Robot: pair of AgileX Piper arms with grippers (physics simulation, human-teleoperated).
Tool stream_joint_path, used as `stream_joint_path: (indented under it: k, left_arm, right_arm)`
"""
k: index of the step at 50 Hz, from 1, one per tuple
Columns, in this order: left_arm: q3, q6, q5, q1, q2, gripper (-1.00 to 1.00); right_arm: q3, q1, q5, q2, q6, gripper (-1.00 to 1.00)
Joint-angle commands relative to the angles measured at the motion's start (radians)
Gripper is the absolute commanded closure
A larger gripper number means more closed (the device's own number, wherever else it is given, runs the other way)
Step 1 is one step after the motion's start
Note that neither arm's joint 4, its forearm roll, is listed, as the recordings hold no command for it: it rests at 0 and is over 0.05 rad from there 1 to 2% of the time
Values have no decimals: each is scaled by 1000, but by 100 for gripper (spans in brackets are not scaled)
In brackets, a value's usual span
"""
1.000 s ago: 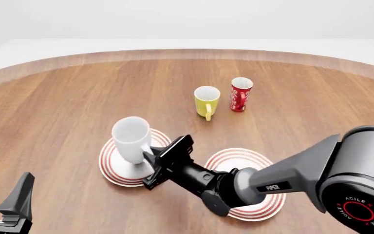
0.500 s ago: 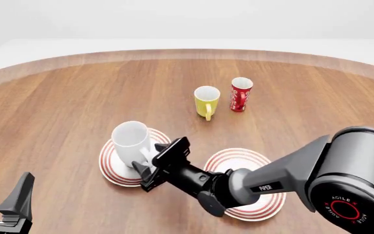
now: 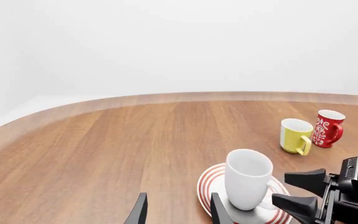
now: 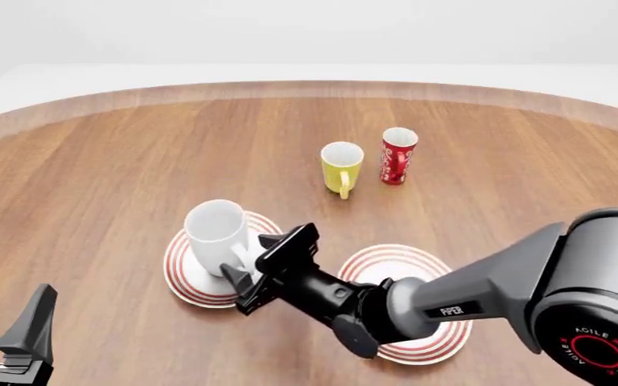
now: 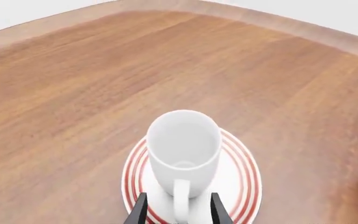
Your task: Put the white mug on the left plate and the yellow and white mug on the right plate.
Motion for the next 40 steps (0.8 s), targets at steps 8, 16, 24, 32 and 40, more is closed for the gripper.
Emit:
stream_joint_path:
  k: [8, 16, 24, 32, 40]
  left_arm:
    - [0, 0, 0, 0, 0, -100]
    - [0, 0, 0, 0, 0, -100]
    - [0, 0, 0, 0, 0, -100]
    - [0, 0, 0, 0, 0, -100]
    - [0, 0, 0, 0, 0, -100]
  right_arm:
    - [55, -13, -18, -74, -6, -100]
    - [96, -34, -42, -120, -11, -100]
    - [131, -56, -58, -156, -11, -100]
    - [165, -73, -73, -204, -15, -100]
    - [181, -111, -85, -231, -8, -100]
